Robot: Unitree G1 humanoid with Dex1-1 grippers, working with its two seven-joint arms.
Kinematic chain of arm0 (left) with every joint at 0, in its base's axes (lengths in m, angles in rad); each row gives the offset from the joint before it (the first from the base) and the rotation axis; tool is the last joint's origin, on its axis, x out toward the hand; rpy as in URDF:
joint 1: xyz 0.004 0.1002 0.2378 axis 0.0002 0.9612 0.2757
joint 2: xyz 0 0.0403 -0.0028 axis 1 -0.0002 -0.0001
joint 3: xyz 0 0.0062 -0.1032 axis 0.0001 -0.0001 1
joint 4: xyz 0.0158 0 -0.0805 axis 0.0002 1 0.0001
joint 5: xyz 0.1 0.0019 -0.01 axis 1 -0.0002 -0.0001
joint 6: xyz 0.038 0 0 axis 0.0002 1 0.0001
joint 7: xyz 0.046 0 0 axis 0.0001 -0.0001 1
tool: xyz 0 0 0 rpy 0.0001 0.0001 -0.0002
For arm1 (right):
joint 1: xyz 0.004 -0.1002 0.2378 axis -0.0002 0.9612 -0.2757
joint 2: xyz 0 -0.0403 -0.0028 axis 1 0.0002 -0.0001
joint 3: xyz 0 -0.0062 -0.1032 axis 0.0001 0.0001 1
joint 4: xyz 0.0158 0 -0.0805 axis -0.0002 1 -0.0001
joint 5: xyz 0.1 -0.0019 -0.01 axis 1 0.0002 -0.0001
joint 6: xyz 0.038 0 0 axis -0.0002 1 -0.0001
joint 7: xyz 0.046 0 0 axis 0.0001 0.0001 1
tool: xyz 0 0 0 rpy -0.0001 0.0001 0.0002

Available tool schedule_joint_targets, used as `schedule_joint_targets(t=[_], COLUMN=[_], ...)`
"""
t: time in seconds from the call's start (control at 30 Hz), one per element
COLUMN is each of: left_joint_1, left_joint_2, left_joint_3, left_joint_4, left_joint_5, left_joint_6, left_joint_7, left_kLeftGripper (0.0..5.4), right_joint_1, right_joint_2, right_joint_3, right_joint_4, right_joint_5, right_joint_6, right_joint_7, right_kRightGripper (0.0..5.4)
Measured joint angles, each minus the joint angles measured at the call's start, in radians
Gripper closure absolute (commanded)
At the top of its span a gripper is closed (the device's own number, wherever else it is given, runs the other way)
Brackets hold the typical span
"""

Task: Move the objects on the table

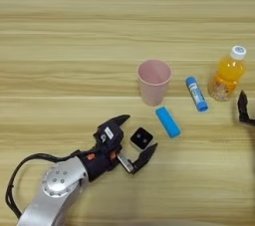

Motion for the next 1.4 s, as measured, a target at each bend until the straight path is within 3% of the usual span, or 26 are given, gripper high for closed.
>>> schedule_joint_targets(t=[0.17,0.47,0.9,1.4], left_joint_1=[0.002,0.002,-0.058,-0.081], left_joint_2=[0.022,0.024,0.02,0.011], left_joint_3=[-0.009,-0.036,-0.06,-0.055], left_joint_4=[-0.002,0.006,0.077,0.118], left_joint_5=[0.015,0.034,0.072,0.072], left_joint_6=[0.021,0.06,0.067,0.064], left_joint_7=[-0.001,0.006,0.015,0.045], left_kLeftGripper=[0.0,0.0,0.0,1.33], right_joint_1=[0.0,0.0,0.002,0.003], right_joint_2=[0.0,0.005,0.014,0.016], right_joint_3=[0.002,0.004,0.006,0.006], right_joint_4=[-0.005,-0.019,-0.034,-0.042], right_joint_5=[0.0,0.001,0.001,0.002], right_joint_6=[0.001,0.013,0.022,0.022], right_joint_7=[0.0,-0.001,-0.001,0.0], right_kRightGripper=[0.02,0.02,0.02,0.0])
